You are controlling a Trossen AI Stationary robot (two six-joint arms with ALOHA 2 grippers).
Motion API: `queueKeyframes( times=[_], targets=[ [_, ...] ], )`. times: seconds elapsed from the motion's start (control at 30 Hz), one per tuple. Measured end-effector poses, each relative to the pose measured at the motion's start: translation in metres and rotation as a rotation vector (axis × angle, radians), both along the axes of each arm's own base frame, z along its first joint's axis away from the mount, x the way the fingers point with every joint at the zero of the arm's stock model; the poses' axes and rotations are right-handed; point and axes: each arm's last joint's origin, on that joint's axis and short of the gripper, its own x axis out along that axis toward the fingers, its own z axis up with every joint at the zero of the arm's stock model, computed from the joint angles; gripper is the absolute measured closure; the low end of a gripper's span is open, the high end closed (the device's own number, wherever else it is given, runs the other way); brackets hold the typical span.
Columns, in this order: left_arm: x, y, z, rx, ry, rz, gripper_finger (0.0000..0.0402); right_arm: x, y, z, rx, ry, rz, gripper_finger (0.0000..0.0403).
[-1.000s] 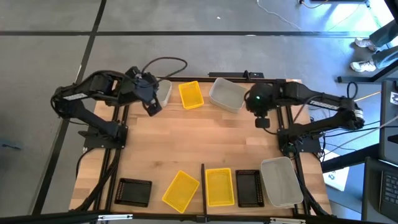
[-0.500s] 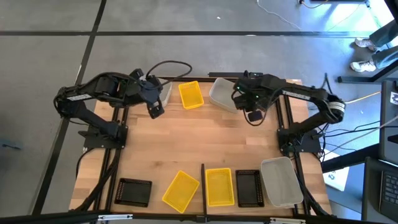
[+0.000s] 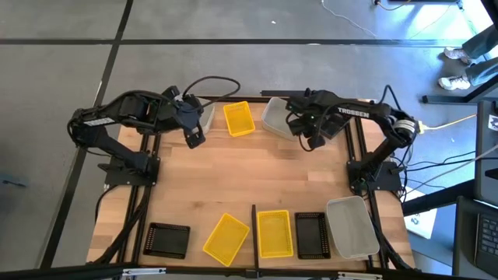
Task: Stack baskets on shelf by color
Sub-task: Stack the right gray bin on top of the gray bin on the shelf
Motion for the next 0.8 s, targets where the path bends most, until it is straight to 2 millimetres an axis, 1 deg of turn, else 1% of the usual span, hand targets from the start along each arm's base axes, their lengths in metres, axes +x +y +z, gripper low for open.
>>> queueKeyframes(
  times=[0.17, 0.23, 0.37, 0.57, 0.63, 0.73, 0.8],
  targets=[
    [0.0, 0.0, 0.0, 0.0, 0.0, 0.0, 0.0354, 0.004, -0.003, -0.007, 0.0, 0.015, 0.045, 0.0312],
    [0.0, 0.0, 0.0, 0.0, 0.0, 0.0, 0.0354, 0.007, -0.005, -0.013, 0.0, 0.02, 0.063, 0.0312],
    [0.0, 0.0, 0.0, 0.0, 0.001, 0.0, 0.0354, 0.011, -0.008, -0.019, -0.004, 0.014, 0.061, 0.0312],
    [0.0, 0.0, 0.0, 0.0, 0.001, 0.0, 0.0354, 0.015, -0.011, -0.033, 0.018, 0.053, 0.059, 0.0315],
    [0.0, 0.0, 0.0, 0.0, 0.001, 0.0, 0.0354, 0.016, -0.011, -0.035, 0.022, 0.059, 0.059, 0.0329],
    [0.0, 0.0, 0.0, 0.0, 0.001, 0.0, 0.0354, 0.017, -0.01, -0.034, 0.02, 0.053, 0.036, 0.0381],
    [0.0, 0.0, 0.0, 0.0, 0.001, -0.001, 0.0354, 0.016, -0.006, -0.033, 0.019, 0.063, 0.004, 0.0392]
  ],
)
